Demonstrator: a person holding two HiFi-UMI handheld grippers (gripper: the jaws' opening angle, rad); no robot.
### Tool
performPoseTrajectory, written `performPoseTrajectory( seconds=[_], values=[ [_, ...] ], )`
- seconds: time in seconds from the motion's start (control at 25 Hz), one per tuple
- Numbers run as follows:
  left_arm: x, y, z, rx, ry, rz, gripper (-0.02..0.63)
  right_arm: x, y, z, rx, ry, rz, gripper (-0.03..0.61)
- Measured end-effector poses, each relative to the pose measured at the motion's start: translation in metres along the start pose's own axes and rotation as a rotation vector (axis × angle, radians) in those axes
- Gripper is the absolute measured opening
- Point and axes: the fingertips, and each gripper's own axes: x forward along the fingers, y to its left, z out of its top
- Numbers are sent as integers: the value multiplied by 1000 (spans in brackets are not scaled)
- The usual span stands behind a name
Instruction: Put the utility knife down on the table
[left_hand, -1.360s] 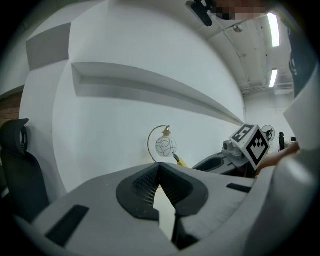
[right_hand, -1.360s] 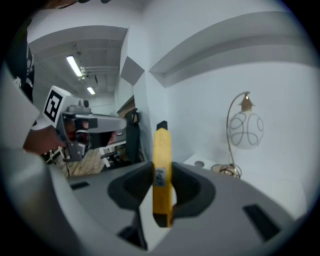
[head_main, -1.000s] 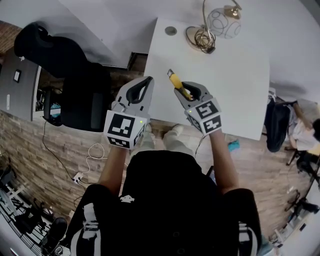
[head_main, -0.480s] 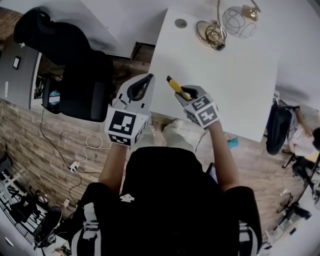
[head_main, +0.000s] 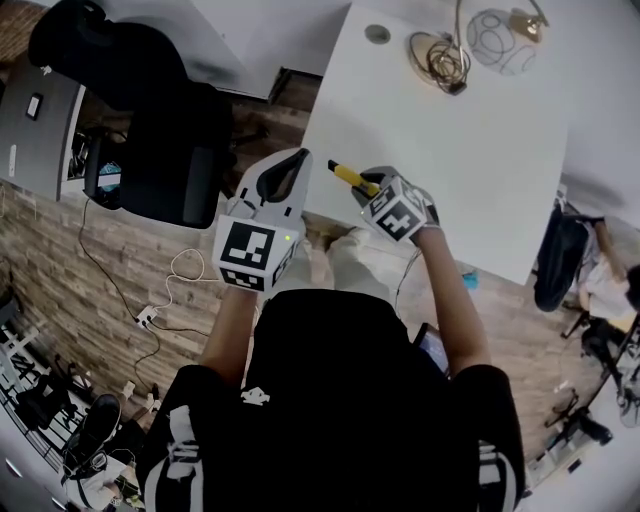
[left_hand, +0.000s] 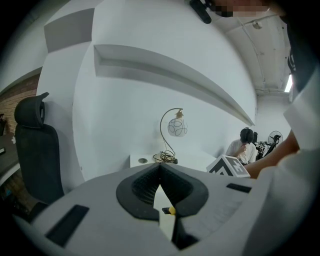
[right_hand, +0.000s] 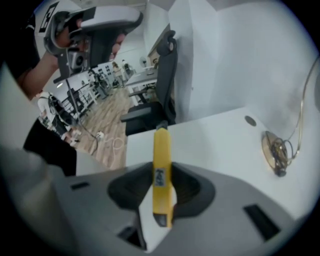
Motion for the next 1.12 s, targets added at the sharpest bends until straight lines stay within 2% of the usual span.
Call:
performPoseTrajectory(
  seconds=[0.12,0.4,0.52,0.68,1.12],
  values=[
    [1,1,-7,-10,9,-2,18,6,-5,-7,-24,40,0,137],
    [4,-1,-27,-16,38,1,18,19,-28,-29,-70,140,-61,137],
    [3,-2,-34,-22,49,-2,18,24,-35,-31,-53,143,-77,137],
    [-1,-2,-39,-21,59,-5,18,31,-39,-36,-80,171,-113,137],
    [-9,1,-50,-23,78,8,18,45,-40,-41,-109,198,-127,137]
  ],
)
